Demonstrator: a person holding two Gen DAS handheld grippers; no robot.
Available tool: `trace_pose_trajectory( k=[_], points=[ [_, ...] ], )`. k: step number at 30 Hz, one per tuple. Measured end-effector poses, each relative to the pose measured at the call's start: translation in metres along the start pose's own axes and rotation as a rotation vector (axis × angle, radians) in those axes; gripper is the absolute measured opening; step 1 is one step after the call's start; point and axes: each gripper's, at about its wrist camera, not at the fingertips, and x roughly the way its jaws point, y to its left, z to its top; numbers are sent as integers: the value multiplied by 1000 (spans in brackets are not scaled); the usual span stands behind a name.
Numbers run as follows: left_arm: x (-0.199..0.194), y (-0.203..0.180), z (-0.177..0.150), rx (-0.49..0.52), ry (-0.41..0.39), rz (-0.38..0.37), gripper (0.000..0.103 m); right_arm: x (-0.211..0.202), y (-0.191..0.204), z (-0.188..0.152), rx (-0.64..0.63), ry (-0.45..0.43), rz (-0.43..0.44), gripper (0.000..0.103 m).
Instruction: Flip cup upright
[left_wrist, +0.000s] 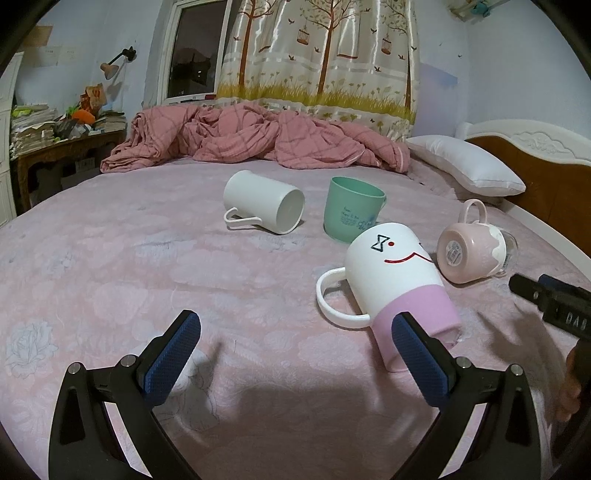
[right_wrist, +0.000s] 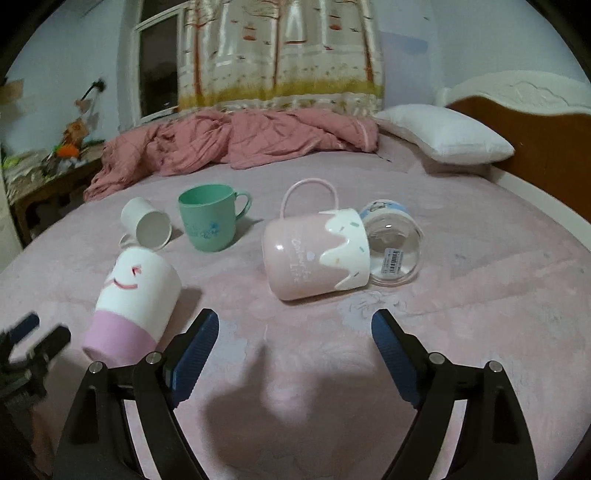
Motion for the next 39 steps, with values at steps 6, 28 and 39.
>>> trace_pose_trajectory(
  k=[6,28,39],
  points=[
    [-2,-2,1,16,-8,-1,103,1,7,-8,-43,-19,39,87],
    [-8,-8,-2,46,-45,-40,103,11,22,-22,-88,7,83,87],
    [-4,-2,41,-70,107,-163,89,20,16,-23,-45,79,49,87]
  ],
)
